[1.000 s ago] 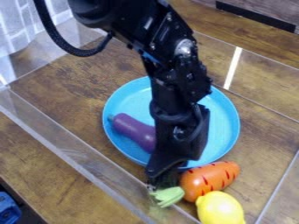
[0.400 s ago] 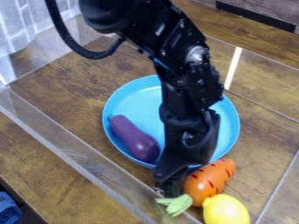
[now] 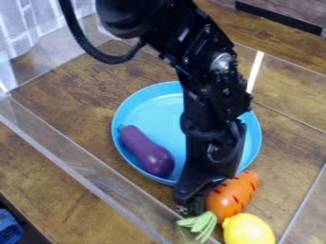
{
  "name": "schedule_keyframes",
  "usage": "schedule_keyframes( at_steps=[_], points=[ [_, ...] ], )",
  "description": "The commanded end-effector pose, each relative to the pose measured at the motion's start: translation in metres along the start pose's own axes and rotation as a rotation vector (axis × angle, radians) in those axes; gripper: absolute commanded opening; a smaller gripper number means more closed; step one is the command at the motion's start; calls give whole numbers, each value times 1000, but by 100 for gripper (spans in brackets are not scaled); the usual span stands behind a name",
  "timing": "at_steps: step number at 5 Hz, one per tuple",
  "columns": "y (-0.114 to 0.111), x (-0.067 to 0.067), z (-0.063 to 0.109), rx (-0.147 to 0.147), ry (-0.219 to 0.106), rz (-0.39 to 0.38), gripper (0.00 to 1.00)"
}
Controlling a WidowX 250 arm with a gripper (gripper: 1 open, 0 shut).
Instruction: Put the carrot on the blue tray
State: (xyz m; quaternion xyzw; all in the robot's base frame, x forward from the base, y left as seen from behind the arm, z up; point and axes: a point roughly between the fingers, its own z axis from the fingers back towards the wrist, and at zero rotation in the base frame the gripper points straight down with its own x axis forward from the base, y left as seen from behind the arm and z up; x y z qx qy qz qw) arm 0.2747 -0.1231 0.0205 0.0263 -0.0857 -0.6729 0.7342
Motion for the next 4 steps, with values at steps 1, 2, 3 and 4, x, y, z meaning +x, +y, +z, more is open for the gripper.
schedule_keyframes(
  at_steps=[1,2,3,4],
  points=[
    [9,8,4,40,-24,-15,100],
    [13,12,2,49,-34,-20,100],
    [16,16,-1,54,-43,-24,100],
    [21,14,2,47,-43,-31,0]
  ],
)
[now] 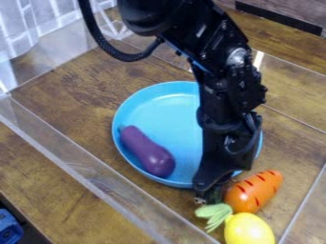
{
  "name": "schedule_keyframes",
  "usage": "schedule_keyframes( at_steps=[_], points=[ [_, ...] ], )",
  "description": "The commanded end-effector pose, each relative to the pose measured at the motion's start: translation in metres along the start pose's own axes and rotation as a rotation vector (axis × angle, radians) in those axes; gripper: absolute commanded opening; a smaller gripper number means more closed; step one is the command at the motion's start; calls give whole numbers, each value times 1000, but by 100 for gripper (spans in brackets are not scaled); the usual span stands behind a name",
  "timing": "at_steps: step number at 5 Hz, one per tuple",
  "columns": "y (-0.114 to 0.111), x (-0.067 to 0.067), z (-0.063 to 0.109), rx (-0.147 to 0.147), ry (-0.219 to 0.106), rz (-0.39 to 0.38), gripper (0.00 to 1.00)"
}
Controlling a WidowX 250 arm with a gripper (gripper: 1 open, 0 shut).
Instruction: Put the carrot on the blue tray
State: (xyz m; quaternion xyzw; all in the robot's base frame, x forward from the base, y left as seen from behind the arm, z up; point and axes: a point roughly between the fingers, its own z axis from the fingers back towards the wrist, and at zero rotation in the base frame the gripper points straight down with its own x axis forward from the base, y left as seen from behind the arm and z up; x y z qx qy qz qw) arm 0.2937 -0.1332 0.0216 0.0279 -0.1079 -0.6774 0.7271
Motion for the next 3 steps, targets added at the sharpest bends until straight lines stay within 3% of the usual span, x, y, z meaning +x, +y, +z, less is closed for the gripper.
schedule_keyframes(
  at_steps=[1,2,3],
  points=[
    [9,-1,7,9,-12,-20,0],
    [11,-6,4,-6,-15,-33,100],
    [12,-14,3,-21,-12,-36,100]
  ],
)
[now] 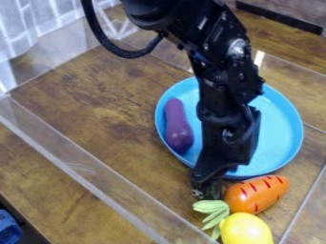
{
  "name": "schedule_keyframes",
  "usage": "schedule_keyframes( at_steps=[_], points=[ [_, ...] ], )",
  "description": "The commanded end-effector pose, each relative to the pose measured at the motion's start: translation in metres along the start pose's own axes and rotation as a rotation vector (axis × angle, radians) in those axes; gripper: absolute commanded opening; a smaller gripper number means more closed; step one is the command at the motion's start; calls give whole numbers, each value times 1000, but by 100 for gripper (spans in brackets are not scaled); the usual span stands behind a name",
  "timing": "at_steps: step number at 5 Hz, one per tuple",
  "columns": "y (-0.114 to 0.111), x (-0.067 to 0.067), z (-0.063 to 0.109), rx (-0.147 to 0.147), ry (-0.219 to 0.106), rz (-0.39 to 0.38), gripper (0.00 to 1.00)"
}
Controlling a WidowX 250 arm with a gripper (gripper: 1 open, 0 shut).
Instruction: Put the carrot on the blue tray
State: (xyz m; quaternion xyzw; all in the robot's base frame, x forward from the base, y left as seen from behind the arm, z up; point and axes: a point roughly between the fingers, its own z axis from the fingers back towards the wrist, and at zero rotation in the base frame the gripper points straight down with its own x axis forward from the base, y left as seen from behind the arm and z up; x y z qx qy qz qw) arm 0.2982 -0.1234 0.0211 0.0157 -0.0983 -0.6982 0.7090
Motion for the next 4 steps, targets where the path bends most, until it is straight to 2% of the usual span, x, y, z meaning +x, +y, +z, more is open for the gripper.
schedule_keyframes(
  at_steps=[1,3,4],
  points=[
    [3,-13,8,-1,-3,-10,100],
    [-3,-25,16,-29,-2,-63,100],
    [-4,-36,16,-44,-1,-89,100]
  ],
)
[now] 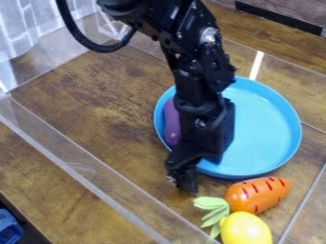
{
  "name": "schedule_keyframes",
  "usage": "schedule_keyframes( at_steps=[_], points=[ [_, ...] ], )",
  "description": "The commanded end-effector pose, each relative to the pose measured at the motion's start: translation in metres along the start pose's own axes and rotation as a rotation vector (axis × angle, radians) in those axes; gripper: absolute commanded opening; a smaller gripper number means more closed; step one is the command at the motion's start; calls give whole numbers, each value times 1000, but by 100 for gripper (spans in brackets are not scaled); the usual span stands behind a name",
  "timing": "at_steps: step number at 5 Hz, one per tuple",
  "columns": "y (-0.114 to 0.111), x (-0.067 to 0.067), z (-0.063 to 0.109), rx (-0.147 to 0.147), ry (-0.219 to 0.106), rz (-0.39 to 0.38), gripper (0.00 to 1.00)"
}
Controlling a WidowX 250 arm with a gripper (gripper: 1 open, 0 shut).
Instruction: Put the carrot on the blue tray
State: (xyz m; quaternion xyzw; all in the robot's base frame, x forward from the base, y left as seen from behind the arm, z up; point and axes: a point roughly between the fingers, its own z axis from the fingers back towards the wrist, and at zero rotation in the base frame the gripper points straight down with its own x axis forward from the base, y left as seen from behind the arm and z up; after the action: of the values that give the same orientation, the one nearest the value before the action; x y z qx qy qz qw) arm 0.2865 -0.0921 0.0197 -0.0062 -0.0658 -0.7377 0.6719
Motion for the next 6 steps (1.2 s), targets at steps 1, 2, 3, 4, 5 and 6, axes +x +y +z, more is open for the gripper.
schedule_keyframes(
  at_steps=[1,2,3,4,5,6],
  points=[
    [5,-14,12,29,-5,-21,0],
    [0,-19,13,24,0,-9,0],
    [-11,-23,14,10,1,9,0],
    [-22,-14,15,-12,-3,-26,0],
    [-32,-5,17,-35,-8,-64,0],
    [-31,4,22,-57,-5,-112,0]
  ],
)
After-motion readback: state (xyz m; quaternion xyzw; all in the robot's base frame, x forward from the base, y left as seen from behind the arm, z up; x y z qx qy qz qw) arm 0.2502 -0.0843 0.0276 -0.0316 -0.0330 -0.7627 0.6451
